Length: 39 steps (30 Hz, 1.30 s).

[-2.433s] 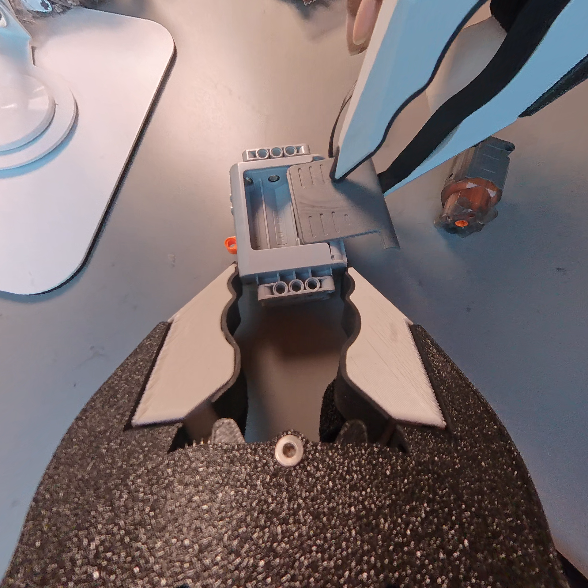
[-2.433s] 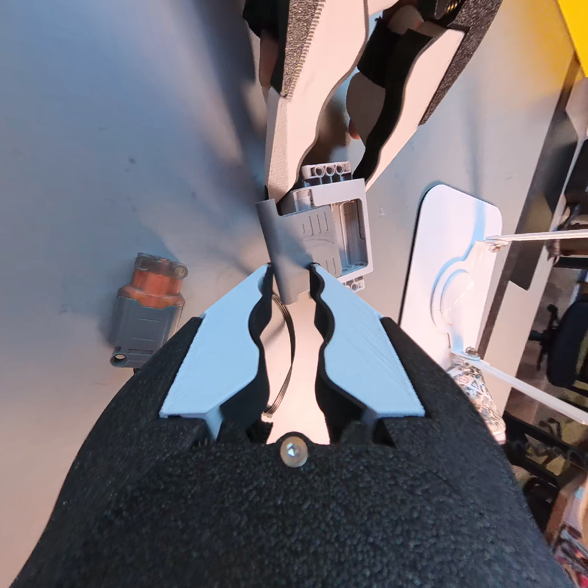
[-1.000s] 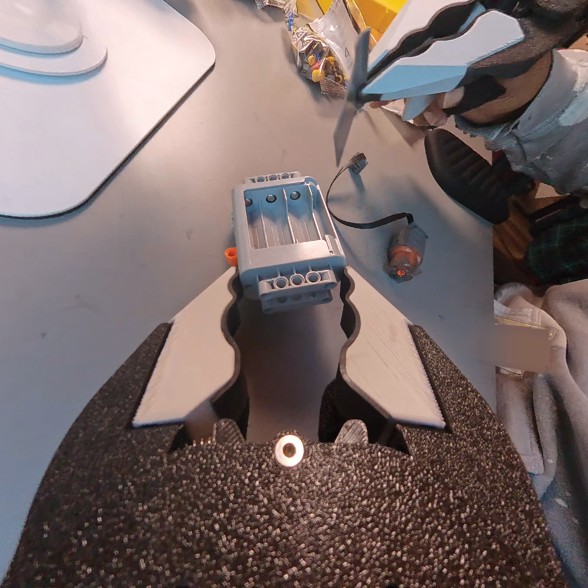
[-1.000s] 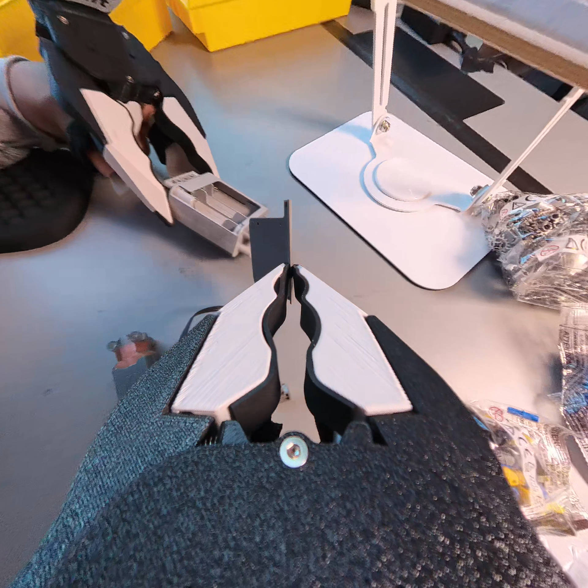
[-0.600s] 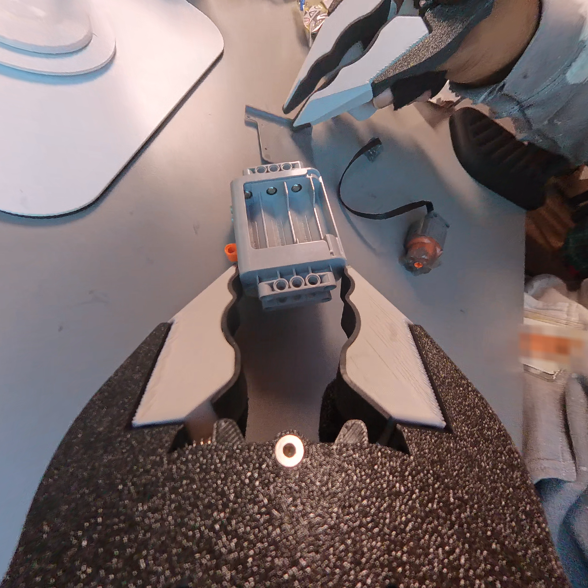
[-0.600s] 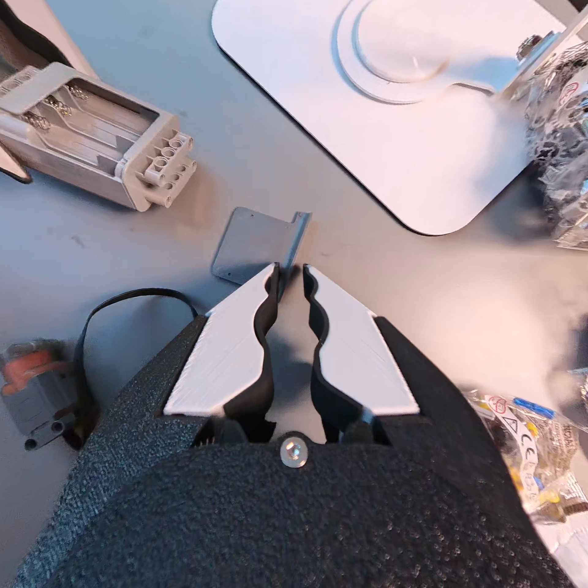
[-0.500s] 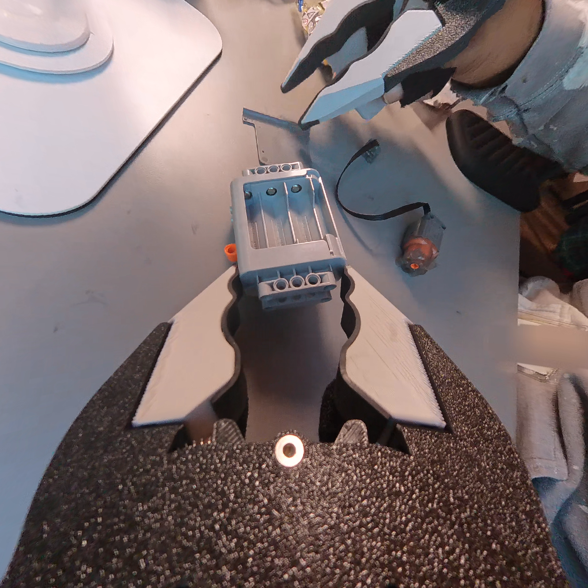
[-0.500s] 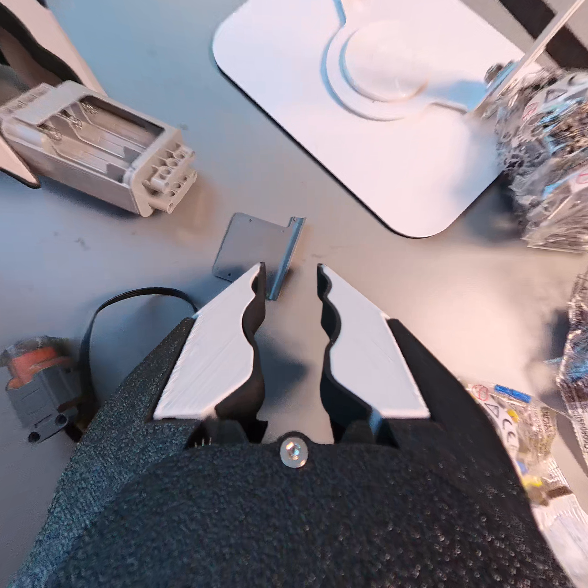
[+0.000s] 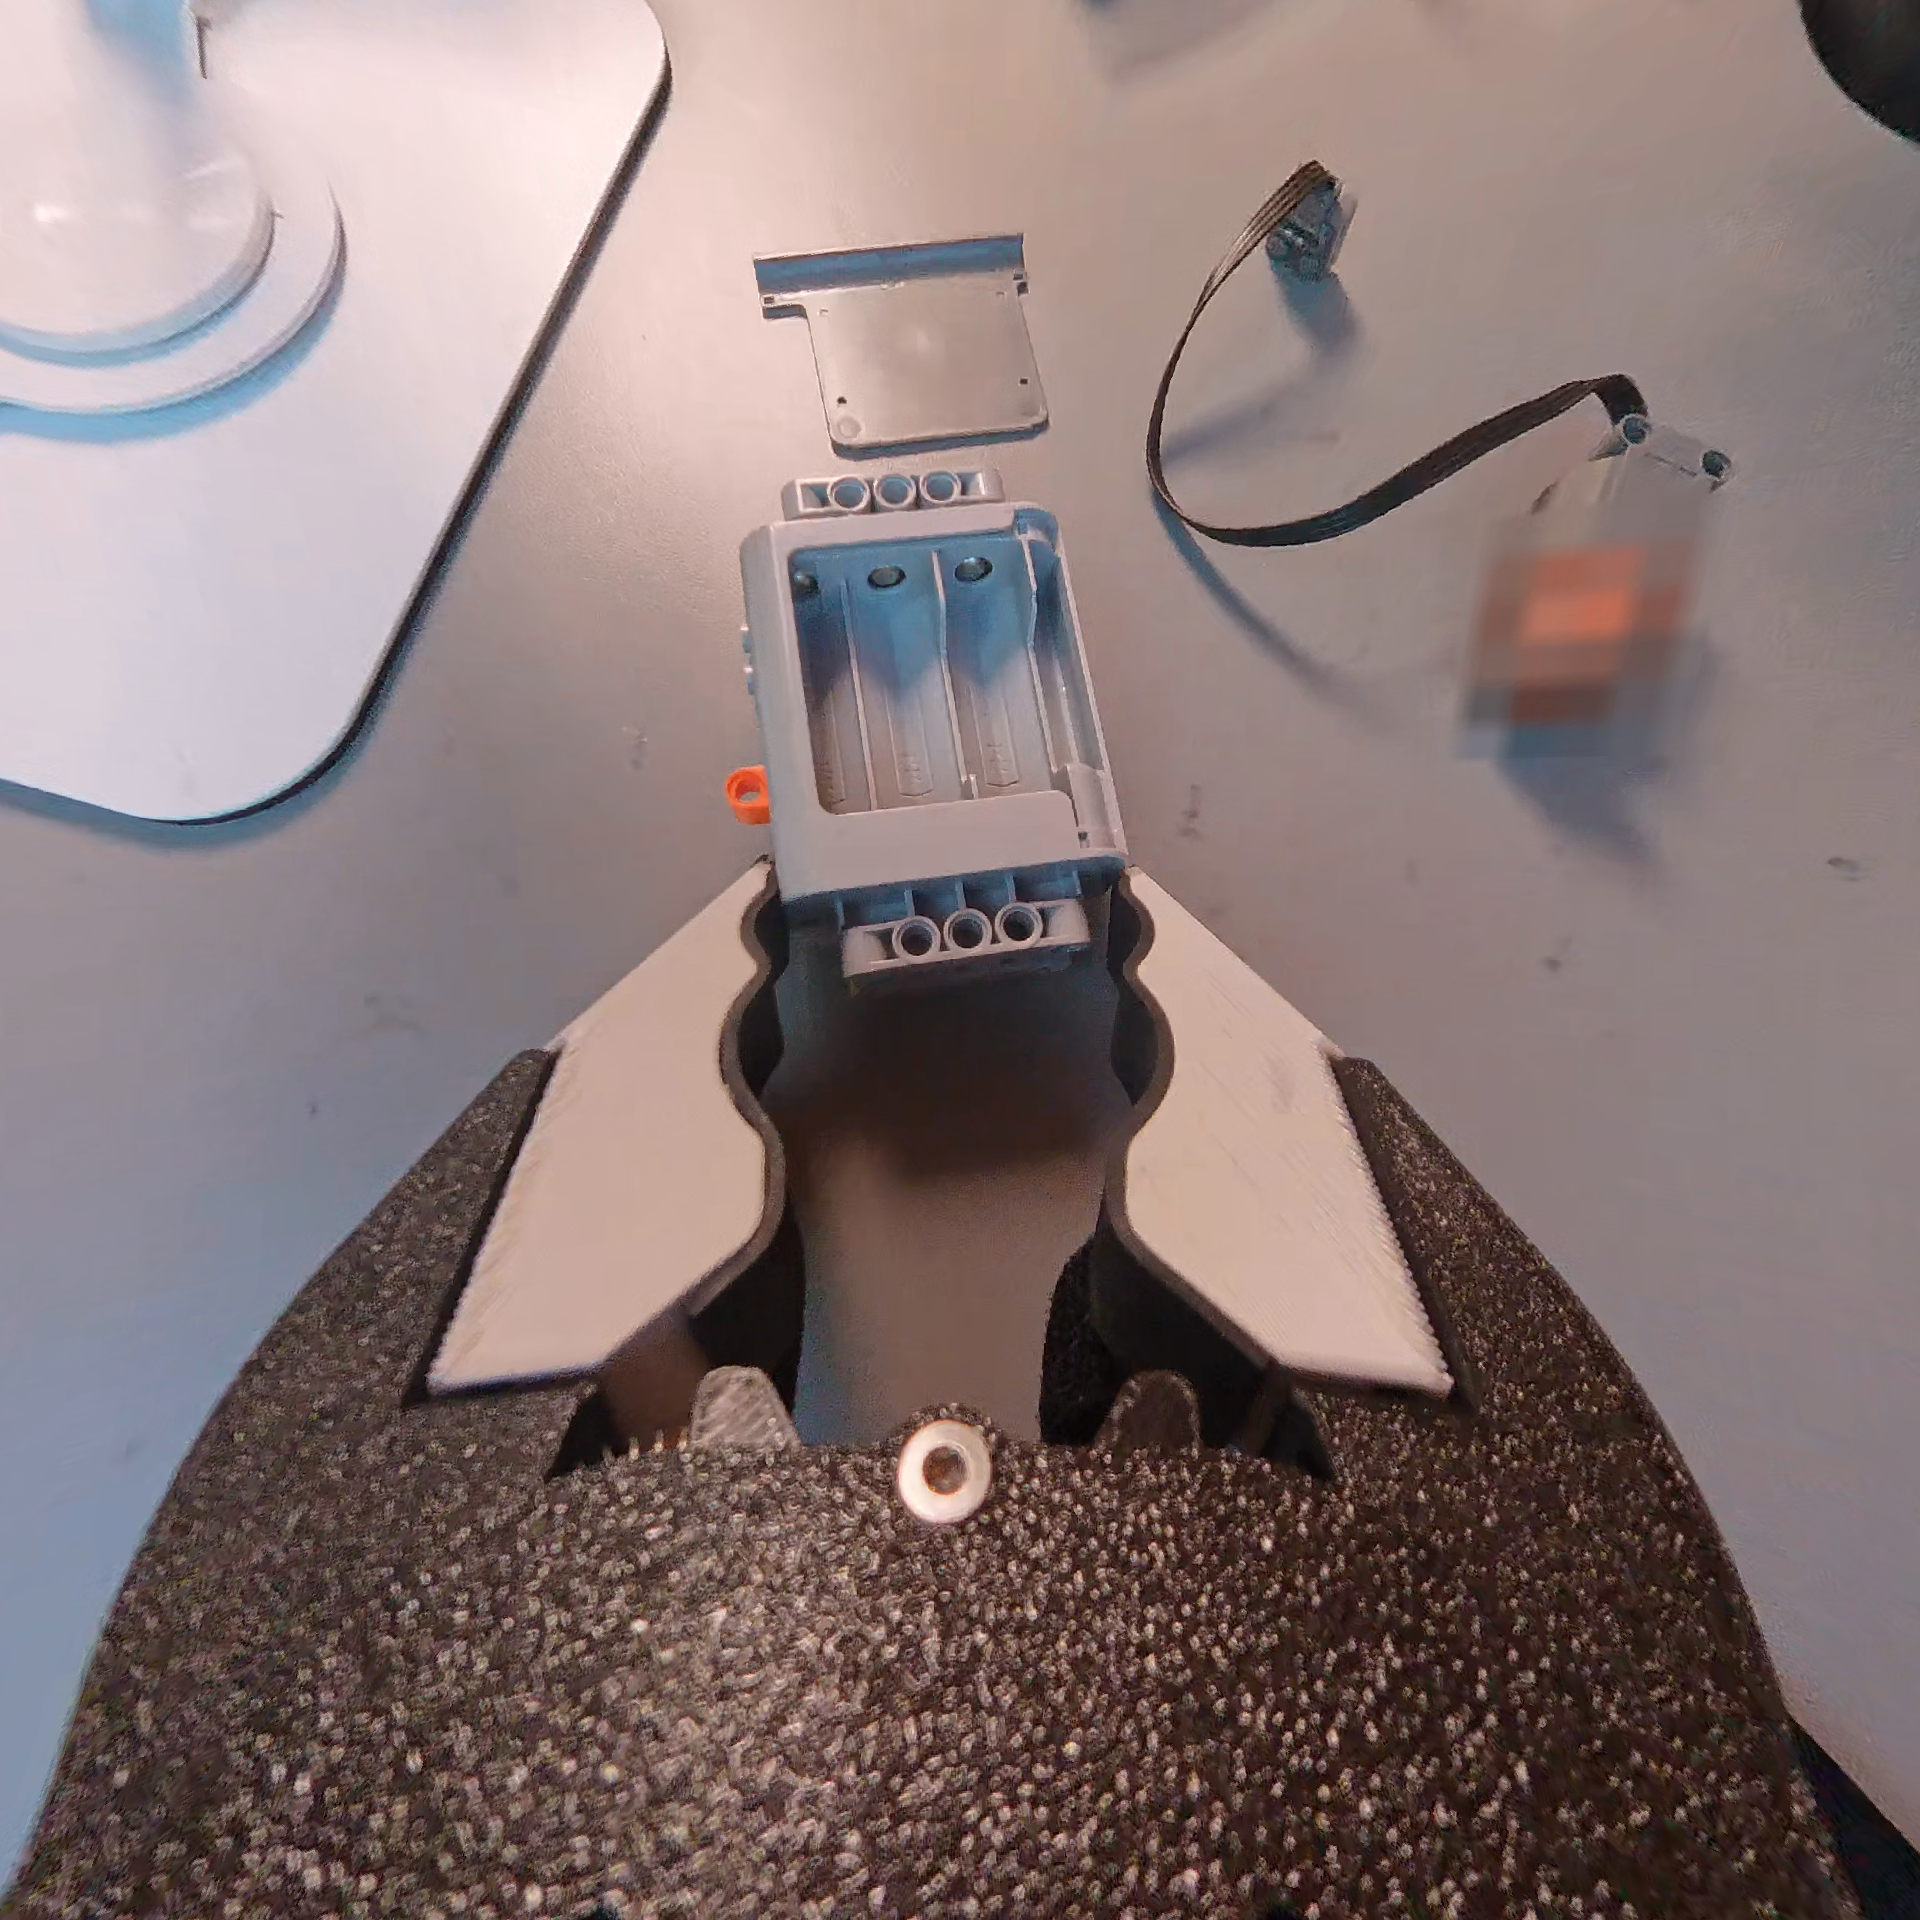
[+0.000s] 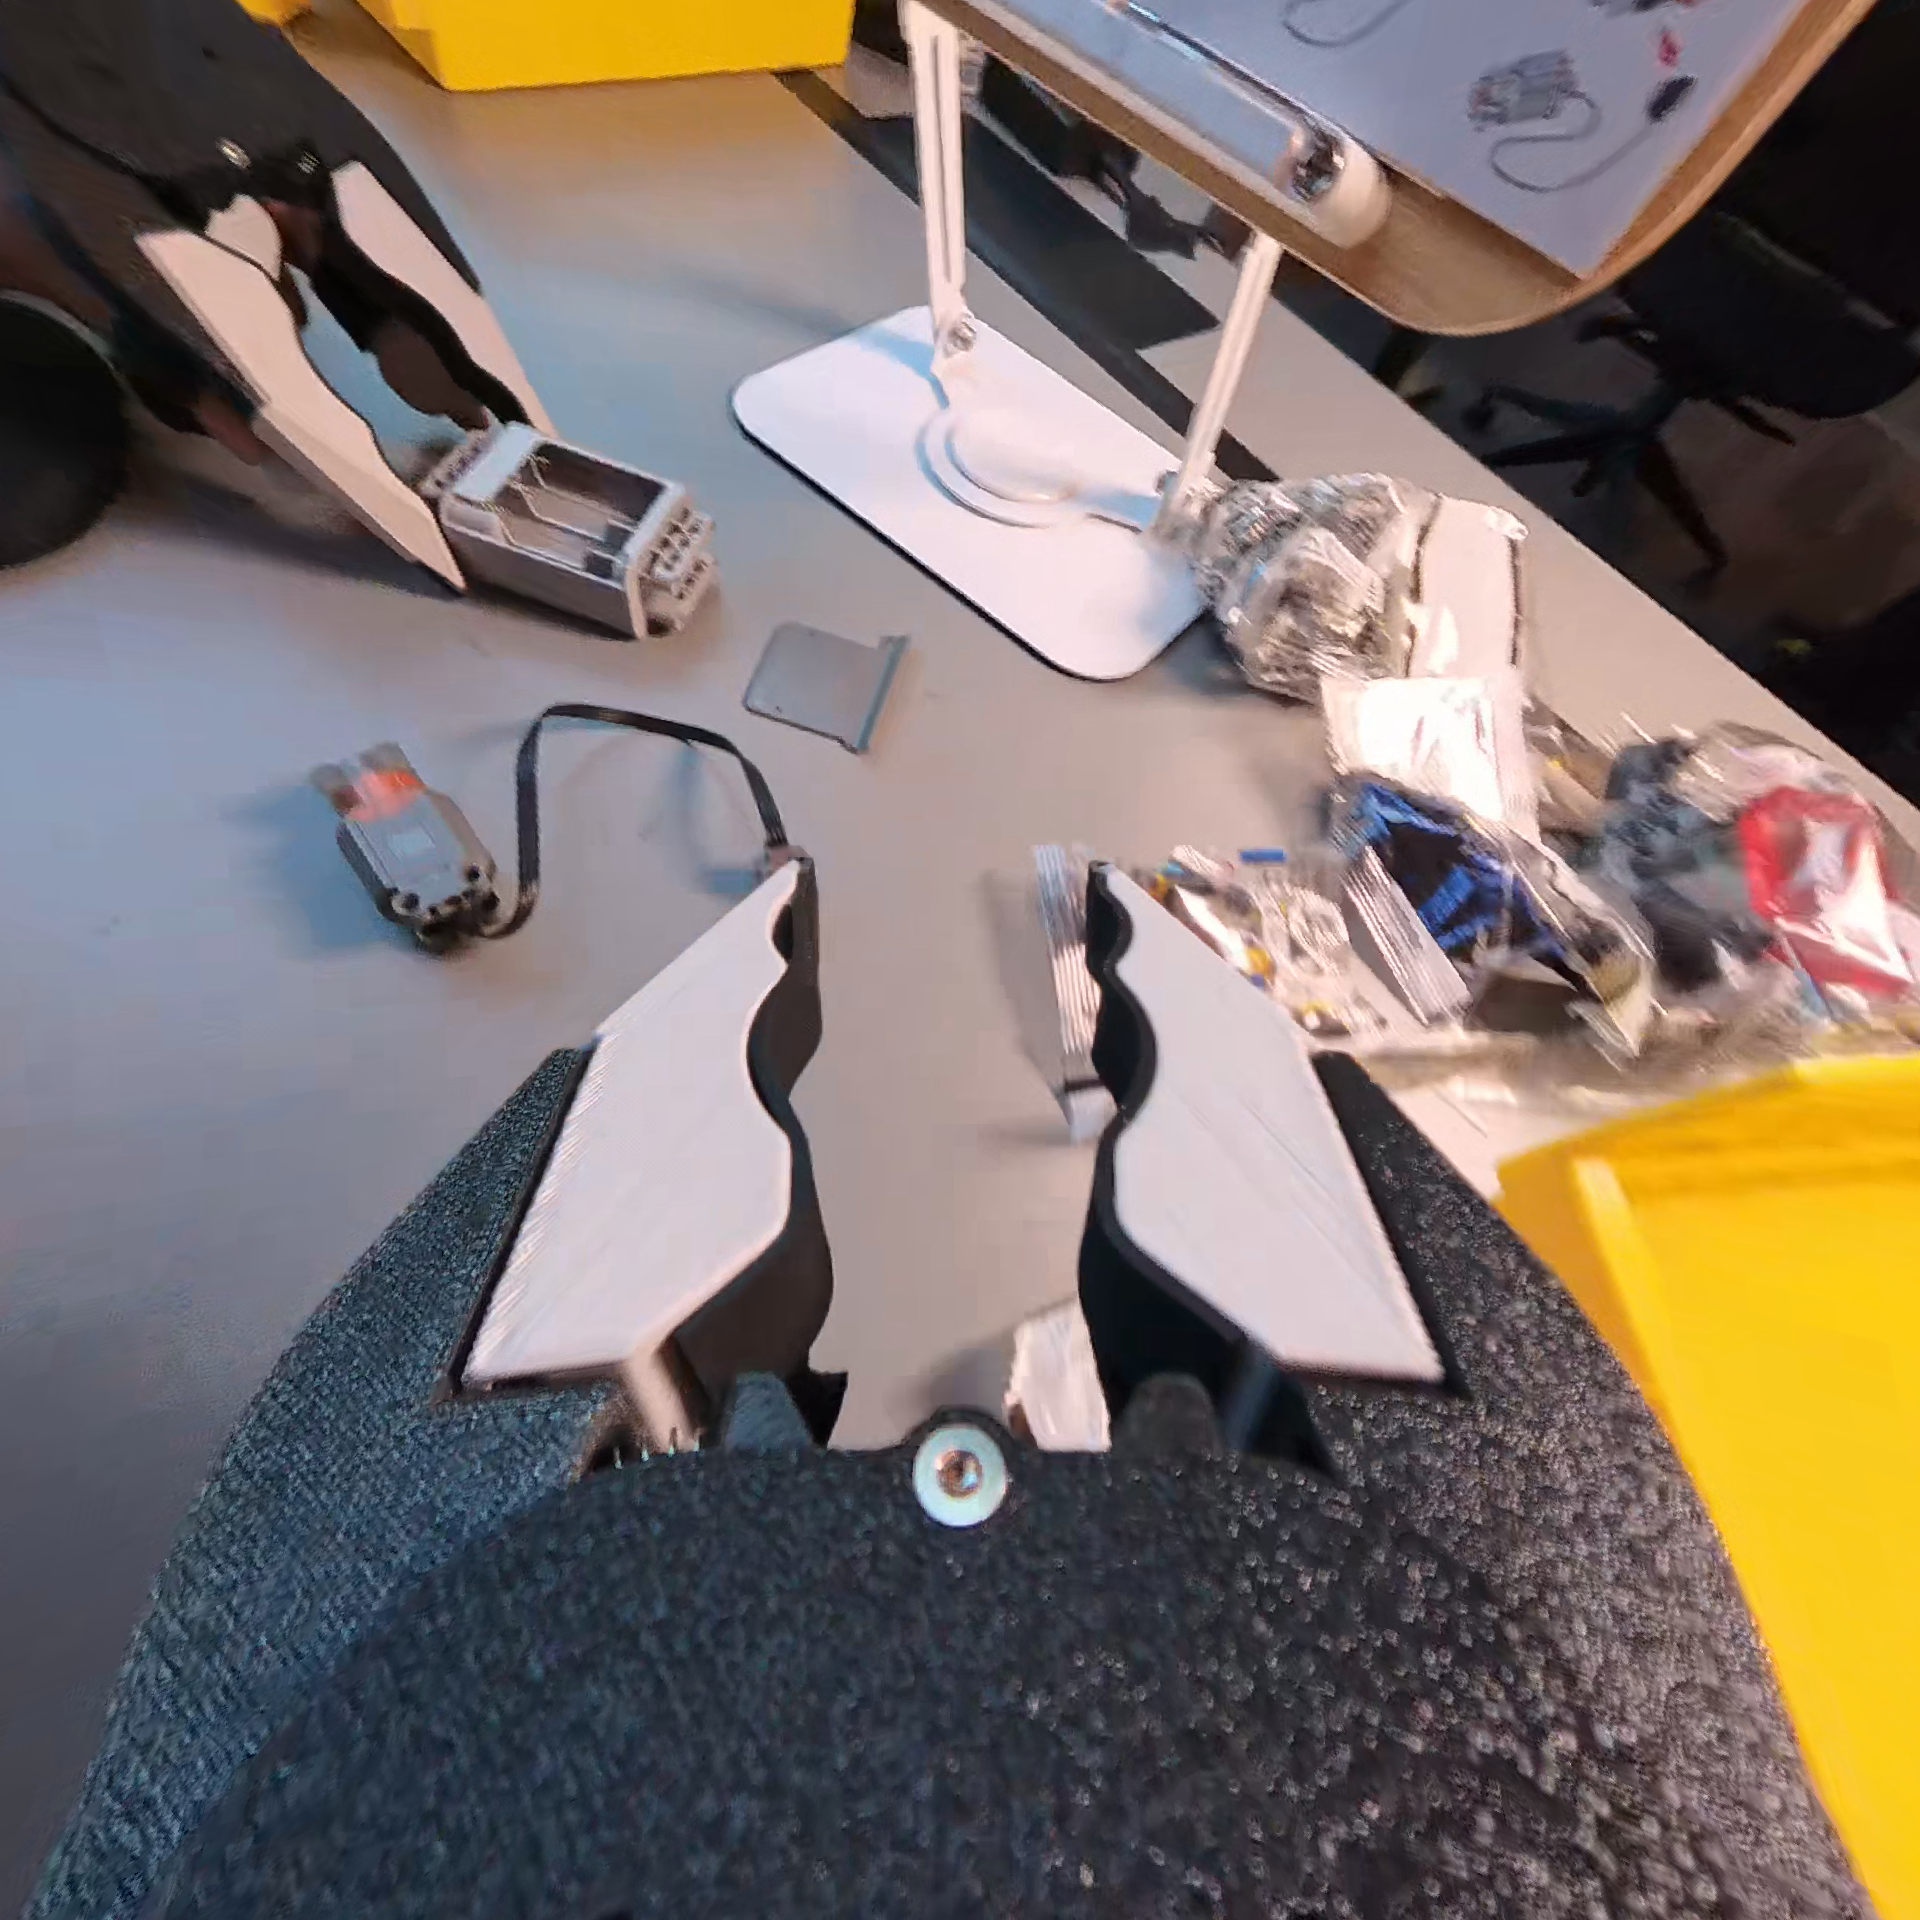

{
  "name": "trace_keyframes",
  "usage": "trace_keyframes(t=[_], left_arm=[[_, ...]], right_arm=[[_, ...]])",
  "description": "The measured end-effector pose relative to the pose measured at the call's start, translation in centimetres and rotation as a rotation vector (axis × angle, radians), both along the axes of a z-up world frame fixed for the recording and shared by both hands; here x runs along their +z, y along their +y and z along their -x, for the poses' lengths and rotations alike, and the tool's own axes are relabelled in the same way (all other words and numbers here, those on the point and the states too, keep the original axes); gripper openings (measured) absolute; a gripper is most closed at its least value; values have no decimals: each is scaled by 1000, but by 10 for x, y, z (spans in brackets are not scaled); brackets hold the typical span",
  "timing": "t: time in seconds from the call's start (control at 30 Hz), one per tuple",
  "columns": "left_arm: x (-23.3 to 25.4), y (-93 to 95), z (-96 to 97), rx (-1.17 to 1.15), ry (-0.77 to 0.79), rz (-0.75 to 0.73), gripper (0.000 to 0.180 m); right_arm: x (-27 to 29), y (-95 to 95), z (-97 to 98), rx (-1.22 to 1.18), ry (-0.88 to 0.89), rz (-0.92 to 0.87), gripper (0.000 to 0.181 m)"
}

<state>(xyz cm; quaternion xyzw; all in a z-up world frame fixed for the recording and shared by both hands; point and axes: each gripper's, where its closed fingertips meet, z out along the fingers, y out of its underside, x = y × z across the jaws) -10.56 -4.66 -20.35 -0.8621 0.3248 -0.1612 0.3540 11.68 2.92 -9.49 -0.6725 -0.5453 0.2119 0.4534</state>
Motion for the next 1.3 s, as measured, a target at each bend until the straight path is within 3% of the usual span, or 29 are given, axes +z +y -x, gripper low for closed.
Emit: trace_keyframes(t=[0.3,0.5,0.77,0.97,1.07,1.2,1.3], left_arm=[[1,2,1,53,37,-35,67],[49,5,9,139,-113,-204,74],[84,-20,22,336,-140,-371,82],[100,-44,22,479,-295,-444,85],[103,-46,26,521,-276,-483,85],[91,-41,26,540,-212,-438,84],[70,-33,21,527,-144,-322,86]], right_arm=[[-6,6,-129,-304,-99,-70,54],[-6,-8,-181,-433,-1,-65,54],[-7,-19,-162,-397,148,-105,59],[11,-15,-125,-326,266,-100,64],[20,-16,-99,-266,307,-75,66],[17,-17,-64,-157,245,-76,67],[11,-10,-46,-99,212,-78,67]])
